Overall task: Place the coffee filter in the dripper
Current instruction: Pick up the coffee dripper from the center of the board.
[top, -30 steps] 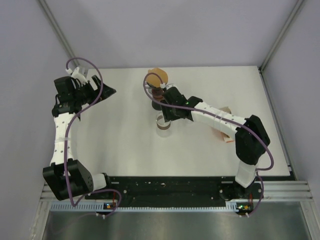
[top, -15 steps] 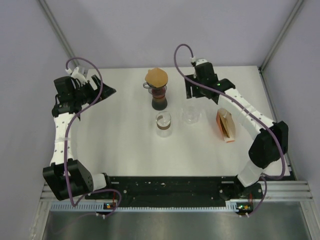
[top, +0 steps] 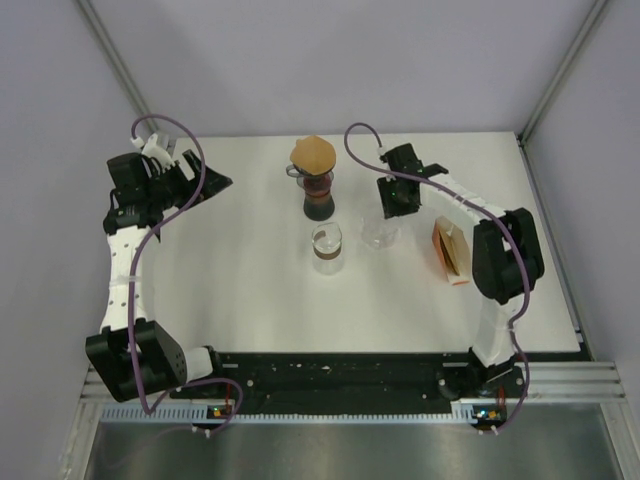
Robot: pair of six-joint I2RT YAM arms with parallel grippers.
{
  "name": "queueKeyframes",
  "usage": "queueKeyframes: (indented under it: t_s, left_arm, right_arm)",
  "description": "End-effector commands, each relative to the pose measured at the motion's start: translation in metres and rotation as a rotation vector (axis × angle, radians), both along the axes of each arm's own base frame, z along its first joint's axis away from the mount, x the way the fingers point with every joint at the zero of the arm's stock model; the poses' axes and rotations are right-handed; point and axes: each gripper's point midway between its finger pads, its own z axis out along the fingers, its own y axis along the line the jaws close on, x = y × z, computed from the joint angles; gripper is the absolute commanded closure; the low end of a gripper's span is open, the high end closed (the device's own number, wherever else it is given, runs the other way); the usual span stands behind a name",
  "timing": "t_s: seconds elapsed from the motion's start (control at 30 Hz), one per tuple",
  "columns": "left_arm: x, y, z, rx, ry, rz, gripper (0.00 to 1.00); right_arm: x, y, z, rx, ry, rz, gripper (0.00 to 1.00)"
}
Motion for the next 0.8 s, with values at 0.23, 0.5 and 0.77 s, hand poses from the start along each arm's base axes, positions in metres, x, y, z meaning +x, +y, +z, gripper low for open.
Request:
queueKeyframes:
  t_s: [0.23,0.5,0.77]
  left_arm:
    - [-0.011,-0.021,0.033,-0.014,-0.118,-0.129,0.18]
    - [-0.025,-0.077,0.052,0.07,-0.167,-0.35,0.21]
    - [-0.062,-0.167,0.069,0.271,-0.259,-0.68,0.17]
  right_arm:
    - [-0.008,-0.008,0.009,0.019,-0.012,-0.018,1.0]
    - [-0.029,0.0,0.092,0.19,-0.115,-0.069,1.0]
    - [-0.058,0.021,0.173,0.461,-0.212,-0.076,1.0]
